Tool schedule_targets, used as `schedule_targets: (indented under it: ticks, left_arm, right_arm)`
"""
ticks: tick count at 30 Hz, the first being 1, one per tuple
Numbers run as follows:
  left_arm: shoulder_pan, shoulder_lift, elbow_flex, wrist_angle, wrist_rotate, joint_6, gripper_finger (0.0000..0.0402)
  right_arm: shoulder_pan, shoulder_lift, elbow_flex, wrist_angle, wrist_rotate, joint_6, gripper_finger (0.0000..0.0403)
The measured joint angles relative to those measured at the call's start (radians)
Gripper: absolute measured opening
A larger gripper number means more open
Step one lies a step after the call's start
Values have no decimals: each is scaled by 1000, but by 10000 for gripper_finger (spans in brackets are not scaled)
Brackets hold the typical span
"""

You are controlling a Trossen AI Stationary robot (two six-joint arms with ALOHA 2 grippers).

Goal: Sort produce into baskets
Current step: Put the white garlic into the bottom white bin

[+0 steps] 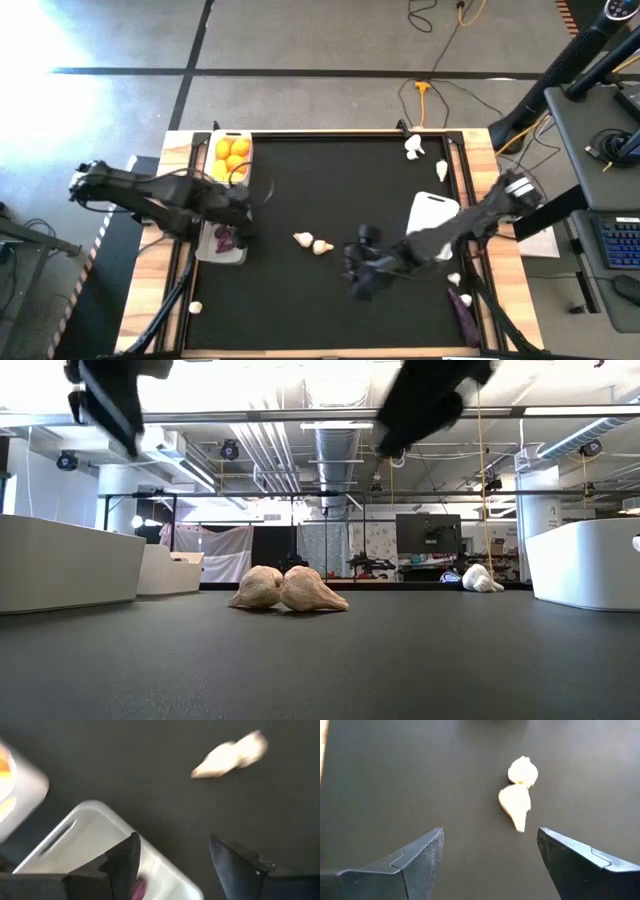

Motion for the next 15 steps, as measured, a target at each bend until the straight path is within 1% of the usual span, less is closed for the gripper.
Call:
schedule_targets:
  ticks: [4, 8, 11, 15]
  left_arm:
    - [-132, -78, 7, 128, -103, 18, 214]
    - [-254, -115, -5, 280, -190, 49, 204]
    - [-318, -118, -5, 356, -237, 83, 198]
    - [-364, -116, -5, 393, -294, 103, 190]
  right_arm:
    - [-104, 108, 0, 139, -73, -124, 307]
    - [-187, 183, 0, 211, -131, -199, 297]
    - [-233, 238, -1, 278, -205, -242, 292]
    - [-265, 294, -1, 329, -237, -262, 287]
